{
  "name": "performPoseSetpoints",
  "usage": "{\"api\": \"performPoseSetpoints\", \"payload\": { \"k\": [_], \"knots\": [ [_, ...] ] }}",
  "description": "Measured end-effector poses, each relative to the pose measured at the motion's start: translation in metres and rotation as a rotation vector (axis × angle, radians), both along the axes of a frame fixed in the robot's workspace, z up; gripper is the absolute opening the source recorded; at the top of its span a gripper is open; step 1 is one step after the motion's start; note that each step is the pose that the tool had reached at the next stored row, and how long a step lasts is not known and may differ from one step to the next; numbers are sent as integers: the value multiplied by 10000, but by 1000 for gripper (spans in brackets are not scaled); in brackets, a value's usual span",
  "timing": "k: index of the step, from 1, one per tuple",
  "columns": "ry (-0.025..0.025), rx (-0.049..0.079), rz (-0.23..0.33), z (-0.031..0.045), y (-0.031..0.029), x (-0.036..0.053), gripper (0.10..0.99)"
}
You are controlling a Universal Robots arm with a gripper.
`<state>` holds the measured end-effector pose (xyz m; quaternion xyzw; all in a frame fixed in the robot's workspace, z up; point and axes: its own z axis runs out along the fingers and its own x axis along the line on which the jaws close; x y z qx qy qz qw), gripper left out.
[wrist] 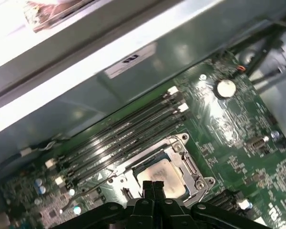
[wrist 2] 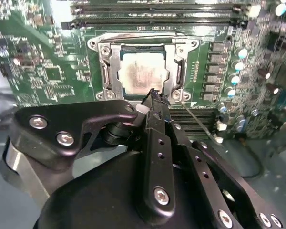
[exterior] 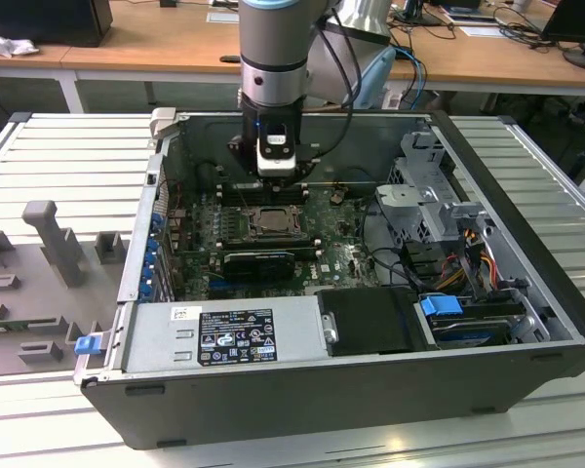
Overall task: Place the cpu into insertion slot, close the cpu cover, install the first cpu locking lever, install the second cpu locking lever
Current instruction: 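Install the first cpu locking lever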
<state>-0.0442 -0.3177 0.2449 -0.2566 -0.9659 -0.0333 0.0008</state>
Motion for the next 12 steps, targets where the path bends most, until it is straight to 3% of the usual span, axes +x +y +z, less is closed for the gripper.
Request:
{"api": "performPoseSetpoints", "payload": {
  "k": [9,12],
  "knots": [
    [1,-18,2055,-3,0,-1,106],
    [-3,-21,2251,-4,0,-77,106]
  ]
}}
